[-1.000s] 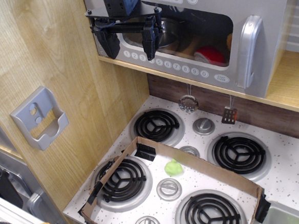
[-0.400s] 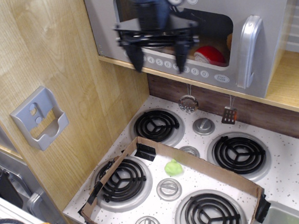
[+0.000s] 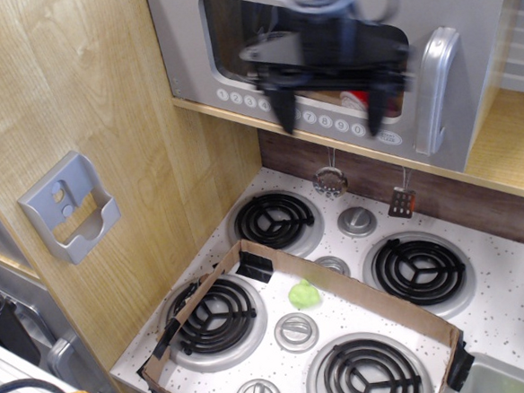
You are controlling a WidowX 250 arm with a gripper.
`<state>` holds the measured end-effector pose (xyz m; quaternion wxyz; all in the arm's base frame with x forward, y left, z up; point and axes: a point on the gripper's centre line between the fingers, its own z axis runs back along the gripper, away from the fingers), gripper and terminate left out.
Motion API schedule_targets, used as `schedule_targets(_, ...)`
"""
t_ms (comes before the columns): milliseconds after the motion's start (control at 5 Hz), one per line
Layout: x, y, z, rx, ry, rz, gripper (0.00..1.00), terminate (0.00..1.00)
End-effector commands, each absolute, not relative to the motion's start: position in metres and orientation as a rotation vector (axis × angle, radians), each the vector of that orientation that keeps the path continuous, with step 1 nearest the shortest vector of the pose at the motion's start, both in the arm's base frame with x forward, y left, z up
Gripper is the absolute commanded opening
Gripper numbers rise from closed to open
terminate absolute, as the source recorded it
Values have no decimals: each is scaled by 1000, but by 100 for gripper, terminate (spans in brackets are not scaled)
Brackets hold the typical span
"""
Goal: Open microwave
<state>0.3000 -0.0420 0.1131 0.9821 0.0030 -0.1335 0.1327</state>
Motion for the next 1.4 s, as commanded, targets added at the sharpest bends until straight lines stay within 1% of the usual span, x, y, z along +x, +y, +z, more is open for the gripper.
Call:
schedule_targets(0,322,-73,130,-26,-330,185,100,0)
schedule_targets(200,338,-82,130,-32,-341,163,100,0)
schedule_targets(400,349,-86,133,-17,-355,153,100,0)
schedule_targets(800,371,-86,143,10,-356,97,100,0)
schedule_targets(1000,374,-84,139,4,-364,70,100,0)
schedule_targets(1200,367,-81,132,5,-371,64,100,0)
